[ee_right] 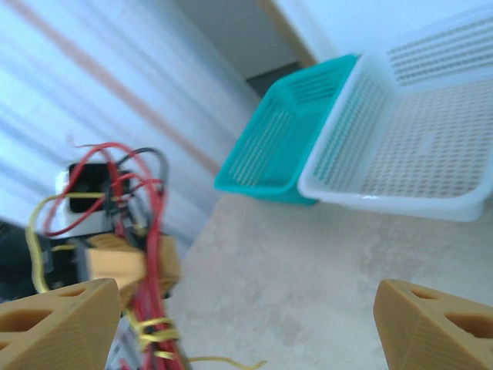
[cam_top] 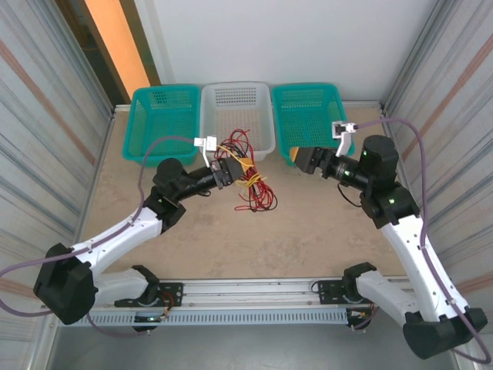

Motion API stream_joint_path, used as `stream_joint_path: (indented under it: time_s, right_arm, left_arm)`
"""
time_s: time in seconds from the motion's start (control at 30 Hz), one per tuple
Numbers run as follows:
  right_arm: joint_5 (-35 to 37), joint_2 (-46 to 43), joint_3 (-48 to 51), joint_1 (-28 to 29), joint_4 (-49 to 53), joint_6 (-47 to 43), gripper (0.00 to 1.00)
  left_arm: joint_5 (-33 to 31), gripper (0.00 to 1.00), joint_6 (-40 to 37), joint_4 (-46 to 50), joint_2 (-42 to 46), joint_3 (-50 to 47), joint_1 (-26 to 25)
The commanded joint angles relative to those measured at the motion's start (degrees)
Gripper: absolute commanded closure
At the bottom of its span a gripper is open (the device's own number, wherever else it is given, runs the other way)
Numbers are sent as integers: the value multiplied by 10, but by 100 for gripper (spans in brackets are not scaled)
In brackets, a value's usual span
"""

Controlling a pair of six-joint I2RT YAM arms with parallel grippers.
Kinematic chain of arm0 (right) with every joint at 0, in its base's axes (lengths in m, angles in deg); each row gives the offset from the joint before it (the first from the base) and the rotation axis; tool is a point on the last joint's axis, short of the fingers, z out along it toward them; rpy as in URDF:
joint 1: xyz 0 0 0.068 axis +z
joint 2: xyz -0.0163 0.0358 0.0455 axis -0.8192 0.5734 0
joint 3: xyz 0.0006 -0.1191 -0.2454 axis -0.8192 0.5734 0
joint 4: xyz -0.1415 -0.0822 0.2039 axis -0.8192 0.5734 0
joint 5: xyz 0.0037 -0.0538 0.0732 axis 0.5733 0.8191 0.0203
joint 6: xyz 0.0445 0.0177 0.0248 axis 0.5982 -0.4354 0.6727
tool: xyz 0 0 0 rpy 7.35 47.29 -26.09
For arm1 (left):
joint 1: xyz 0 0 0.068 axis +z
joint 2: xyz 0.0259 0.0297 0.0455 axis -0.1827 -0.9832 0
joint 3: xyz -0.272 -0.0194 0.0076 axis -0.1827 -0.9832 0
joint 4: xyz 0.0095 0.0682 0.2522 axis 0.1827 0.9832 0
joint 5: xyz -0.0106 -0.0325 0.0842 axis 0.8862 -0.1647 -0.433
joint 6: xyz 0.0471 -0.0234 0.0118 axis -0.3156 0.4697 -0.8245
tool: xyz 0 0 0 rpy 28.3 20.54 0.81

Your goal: Untangle the cables

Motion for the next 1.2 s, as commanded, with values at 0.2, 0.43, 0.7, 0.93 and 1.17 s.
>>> stream_joint_path:
  time_s: [0.2,0.43,0.7,0.93,1.17]
  right_arm:
    - [0,77,76,82,-126,119,40]
    - [19,85,82,163,-184,139,48]
    - [16,111,96,182,-193,152,63]
    - [13,125,104,188,-198,158,62]
    - [5,116,113,203,-208,162,60]
  left_arm:
    - [-60,100,62,-97,39,-6,4]
    - [-62,100,65,-98,48,-13,8]
    - [-60,100,64,-106,52,-15,9]
    - [-63,100,64,-109,56,-16,14]
    - [-61,100,59,-108,57,-13,15]
